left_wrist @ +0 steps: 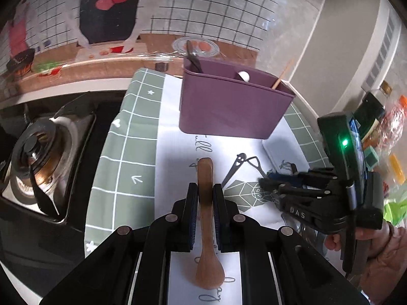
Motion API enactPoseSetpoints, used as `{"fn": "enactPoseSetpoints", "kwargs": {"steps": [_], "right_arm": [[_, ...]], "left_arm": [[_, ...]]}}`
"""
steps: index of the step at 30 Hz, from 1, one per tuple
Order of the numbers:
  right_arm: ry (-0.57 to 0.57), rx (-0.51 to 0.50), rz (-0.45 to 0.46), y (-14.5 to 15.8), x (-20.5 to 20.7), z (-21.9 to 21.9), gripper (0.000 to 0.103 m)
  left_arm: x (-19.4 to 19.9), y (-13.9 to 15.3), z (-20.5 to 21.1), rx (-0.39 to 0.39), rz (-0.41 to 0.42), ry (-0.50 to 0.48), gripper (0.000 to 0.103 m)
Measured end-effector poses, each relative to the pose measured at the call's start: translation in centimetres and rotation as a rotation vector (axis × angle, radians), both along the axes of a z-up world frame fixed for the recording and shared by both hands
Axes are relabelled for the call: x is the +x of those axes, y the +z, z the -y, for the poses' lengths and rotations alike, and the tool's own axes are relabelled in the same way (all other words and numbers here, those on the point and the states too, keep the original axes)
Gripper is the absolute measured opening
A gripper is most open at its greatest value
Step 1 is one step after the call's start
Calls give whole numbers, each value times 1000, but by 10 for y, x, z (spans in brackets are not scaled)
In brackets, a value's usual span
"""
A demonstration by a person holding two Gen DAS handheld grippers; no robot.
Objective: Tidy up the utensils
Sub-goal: 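Lift the wooden spoon with the left tool while the right tool lifts the spatula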
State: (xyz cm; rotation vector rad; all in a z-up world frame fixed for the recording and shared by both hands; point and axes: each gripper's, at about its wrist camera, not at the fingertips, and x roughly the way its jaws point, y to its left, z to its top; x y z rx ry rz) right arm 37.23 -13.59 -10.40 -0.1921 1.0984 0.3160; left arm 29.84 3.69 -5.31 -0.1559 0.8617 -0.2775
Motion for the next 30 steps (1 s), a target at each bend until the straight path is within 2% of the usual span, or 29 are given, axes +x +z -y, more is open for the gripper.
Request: {"fn": "enactPoseSetpoints", "kwargs": {"steps": [3, 12, 16, 30], "right_arm": [[9, 22, -11, 4, -3, 1, 6], [21, 164, 108, 55, -61, 26, 6], [28, 187, 170, 73, -82, 34, 6], [19, 215, 263, 107, -107, 50, 3]], "left_arm": [[-2, 3, 0, -3, 11, 11, 12], [-36, 29, 9, -2, 92, -12, 12], [-48, 40, 14, 12, 121, -22, 12], [-68, 72, 33, 15, 193, -56, 12]]}}
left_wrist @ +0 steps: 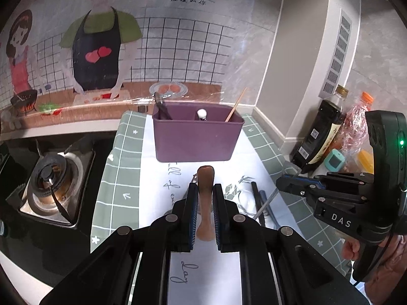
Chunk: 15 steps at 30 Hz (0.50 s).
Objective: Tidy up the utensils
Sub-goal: 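Lift the wooden spoon with the left tool while the right tool lifts the spatula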
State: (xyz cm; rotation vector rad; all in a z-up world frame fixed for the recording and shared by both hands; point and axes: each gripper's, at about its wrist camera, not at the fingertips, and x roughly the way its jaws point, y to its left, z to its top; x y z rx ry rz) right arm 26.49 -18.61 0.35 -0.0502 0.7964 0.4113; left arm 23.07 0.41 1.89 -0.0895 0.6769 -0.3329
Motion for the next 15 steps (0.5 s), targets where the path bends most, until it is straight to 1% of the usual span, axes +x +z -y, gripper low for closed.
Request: {"fn": "enactPoseSetpoints", "kwargs": {"steps": [6, 15], "right_arm": [[-7, 4, 35, 15, -2, 6, 3], [6, 10, 35, 22, -3, 6, 1]], "left_arm": [[-3, 11, 1, -3, 25, -4, 12], [-4, 15, 0, -5, 30, 2, 12]]}}
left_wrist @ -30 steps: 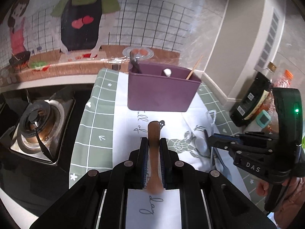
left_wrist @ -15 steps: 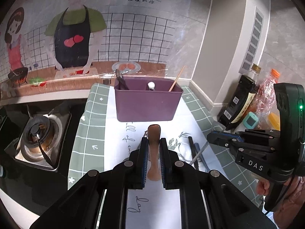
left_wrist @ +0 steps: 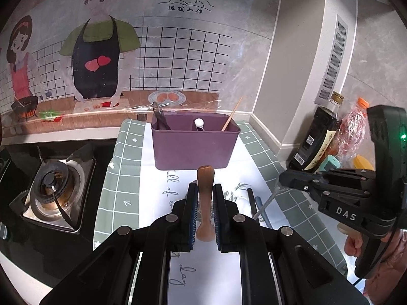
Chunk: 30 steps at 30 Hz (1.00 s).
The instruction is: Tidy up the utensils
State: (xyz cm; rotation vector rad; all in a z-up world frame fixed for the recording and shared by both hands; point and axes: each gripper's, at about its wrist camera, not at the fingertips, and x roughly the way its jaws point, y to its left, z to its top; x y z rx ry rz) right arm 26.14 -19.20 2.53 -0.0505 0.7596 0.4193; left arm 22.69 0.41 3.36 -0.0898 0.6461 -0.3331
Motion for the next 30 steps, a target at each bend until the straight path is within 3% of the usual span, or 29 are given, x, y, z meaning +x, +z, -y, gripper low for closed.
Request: {"fn": "enactPoseSetpoints", "kwargs": {"steps": [9, 16, 21, 26, 30], "right_arm": [[46, -11, 74, 50, -4, -6, 1], [40, -30, 234, 134, 10, -8, 1], [-12, -36, 336, 184, 38, -11, 1], [-55, -35, 327, 184, 87, -16, 1], [-65, -60, 272, 157, 123, -25, 1]], "left_arm": [[3, 43, 0, 0, 92, -31, 12], [37, 125, -5, -27, 217, -55, 12], [80, 161, -7, -20, 279, -49, 12], [138, 150, -8, -12, 287, -33, 12], [189, 112, -10, -24, 202, -13, 12]]}}
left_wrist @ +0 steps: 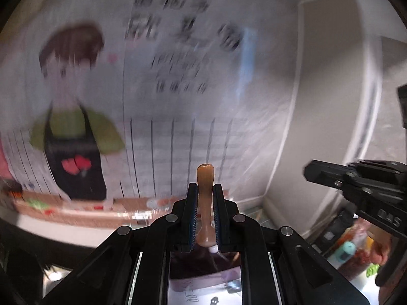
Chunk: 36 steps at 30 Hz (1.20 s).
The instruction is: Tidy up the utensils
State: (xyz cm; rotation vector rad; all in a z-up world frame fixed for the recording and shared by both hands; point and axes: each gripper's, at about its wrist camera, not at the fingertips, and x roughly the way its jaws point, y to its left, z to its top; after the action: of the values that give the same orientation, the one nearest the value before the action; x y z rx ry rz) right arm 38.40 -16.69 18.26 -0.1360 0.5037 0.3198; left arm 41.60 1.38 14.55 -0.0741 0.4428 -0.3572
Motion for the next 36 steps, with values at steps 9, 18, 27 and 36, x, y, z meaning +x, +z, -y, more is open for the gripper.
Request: {"fn": "enactPoseSetpoints", "kwargs": {"steps": [9, 18, 27, 36], "right_arm": [[39, -61, -180, -93, 22, 1, 1], [-25, 24, -463, -217, 23, 8, 72], [-279, -124, -474, -292, 51, -36, 71], [-218, -259, -465, -298, 36, -35, 84]], "left_arm": [[10, -58, -23, -29, -114, 21, 12], [-51, -68, -42, -25, -108, 44, 12], [-87, -80, -70, -44, -127, 102, 12], [-97, -95, -76, -39, -166, 106, 12]]}}
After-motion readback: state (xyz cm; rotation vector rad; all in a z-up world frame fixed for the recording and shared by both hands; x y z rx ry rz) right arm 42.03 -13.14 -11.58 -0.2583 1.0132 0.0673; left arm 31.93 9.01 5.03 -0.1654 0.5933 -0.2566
